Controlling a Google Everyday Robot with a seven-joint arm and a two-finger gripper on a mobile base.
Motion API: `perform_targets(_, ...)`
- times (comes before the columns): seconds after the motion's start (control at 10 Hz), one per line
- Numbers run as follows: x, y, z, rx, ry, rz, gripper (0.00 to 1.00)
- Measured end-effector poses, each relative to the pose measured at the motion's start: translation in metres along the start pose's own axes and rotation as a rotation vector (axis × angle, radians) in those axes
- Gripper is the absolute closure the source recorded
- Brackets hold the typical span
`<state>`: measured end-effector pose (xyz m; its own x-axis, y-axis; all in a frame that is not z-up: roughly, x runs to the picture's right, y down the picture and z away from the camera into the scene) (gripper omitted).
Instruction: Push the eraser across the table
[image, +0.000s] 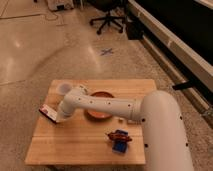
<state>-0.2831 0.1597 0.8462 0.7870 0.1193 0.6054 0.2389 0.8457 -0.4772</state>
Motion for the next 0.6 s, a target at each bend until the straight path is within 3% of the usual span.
perform_targets(0.6, -0.0102, 0.0001, -0.001, 0.001, -0.016, -0.022, 0.98)
